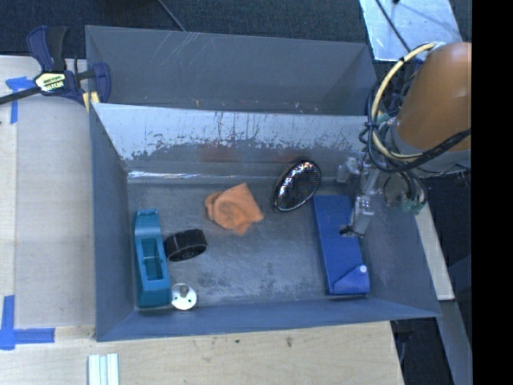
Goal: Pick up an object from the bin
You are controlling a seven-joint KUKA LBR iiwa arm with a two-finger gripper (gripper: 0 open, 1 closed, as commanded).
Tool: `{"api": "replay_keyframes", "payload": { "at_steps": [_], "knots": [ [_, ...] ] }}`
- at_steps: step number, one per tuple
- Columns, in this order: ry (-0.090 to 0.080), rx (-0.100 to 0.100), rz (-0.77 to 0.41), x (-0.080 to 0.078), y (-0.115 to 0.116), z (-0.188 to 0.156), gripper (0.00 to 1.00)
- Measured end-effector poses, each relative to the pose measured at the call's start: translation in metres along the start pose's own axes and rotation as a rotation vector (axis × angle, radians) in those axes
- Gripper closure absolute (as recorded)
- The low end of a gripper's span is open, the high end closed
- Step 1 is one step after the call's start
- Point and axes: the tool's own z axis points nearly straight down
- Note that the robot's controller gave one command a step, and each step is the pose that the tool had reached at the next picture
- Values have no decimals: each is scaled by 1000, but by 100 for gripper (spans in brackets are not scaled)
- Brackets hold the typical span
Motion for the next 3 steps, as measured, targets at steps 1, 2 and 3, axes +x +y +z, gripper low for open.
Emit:
{"api": "replay_keyframes", "payload": {
  "at_steps": [1, 2, 3],
  "knots": [
    [-3, 1, -10, -17, 38, 26, 0],
    [-1, -4, -3, -33, 54, 47, 0],
    [-6, 1, 93, -51, 62, 86, 0]
  ]
}}
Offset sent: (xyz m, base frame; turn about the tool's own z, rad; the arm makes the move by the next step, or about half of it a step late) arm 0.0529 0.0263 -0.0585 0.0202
